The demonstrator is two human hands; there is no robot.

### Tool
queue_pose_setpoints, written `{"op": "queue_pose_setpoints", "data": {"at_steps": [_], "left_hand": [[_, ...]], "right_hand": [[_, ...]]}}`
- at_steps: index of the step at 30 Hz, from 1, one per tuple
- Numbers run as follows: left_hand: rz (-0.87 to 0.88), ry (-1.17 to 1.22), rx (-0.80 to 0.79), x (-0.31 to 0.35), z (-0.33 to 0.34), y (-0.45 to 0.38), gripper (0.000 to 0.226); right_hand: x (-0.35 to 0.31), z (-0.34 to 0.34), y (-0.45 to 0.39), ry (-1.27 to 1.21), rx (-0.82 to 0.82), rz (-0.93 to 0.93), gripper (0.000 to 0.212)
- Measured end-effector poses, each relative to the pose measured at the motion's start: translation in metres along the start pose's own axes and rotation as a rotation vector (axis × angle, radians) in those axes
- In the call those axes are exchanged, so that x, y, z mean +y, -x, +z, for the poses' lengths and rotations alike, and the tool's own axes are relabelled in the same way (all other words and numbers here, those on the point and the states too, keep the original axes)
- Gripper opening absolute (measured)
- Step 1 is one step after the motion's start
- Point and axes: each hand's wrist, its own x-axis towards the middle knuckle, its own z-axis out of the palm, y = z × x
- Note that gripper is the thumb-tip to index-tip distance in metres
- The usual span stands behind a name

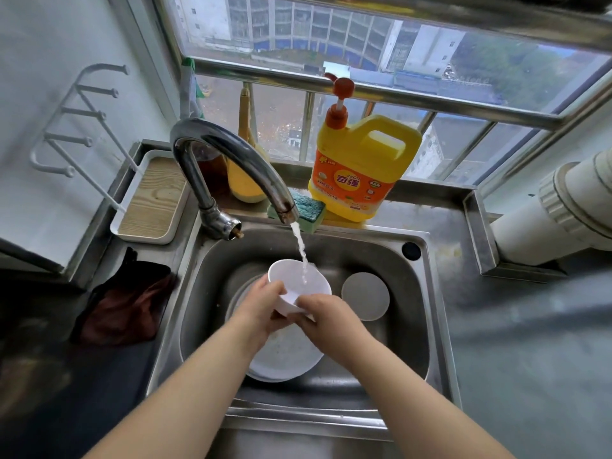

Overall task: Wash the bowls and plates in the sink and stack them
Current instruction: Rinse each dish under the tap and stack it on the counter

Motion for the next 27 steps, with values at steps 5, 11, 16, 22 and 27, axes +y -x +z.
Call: {"op": "queue_pose_setpoints", "data": {"at_steps": [5, 11, 16, 22, 27], "left_hand": [[-0.176, -0.030, -0.105, 0.019, -0.018, -0.008, 0.045], [-0.054, -0.003, -0.143, 0.003, -0.012, -0.019, 0.054], [0.171, -0.115, -0.120, -0.002, -0.015, -0.015, 0.031], [0.200, -0.310, -0.021, -0.007, -0.016, -0.017, 0.027], [0.005, -0.406, -0.061, -0.016, -0.002, -0.015, 0.041]], "right_hand": [[0.016, -0.020, 0.000, -0.081, -0.002, 0.002, 0.039], [0.003, -0.008, -0.017, -0.881, 0.100, 0.570, 0.023], [0.005, -0.002, -0.033, -1.468, 0.154, 0.983, 0.033], [0.019, -0.004, -0.016, -1.427, 0.048, 1.164, 0.039], [0.037, -0.011, 0.011, -1.483, 0.044, 1.175, 0.034]]}}
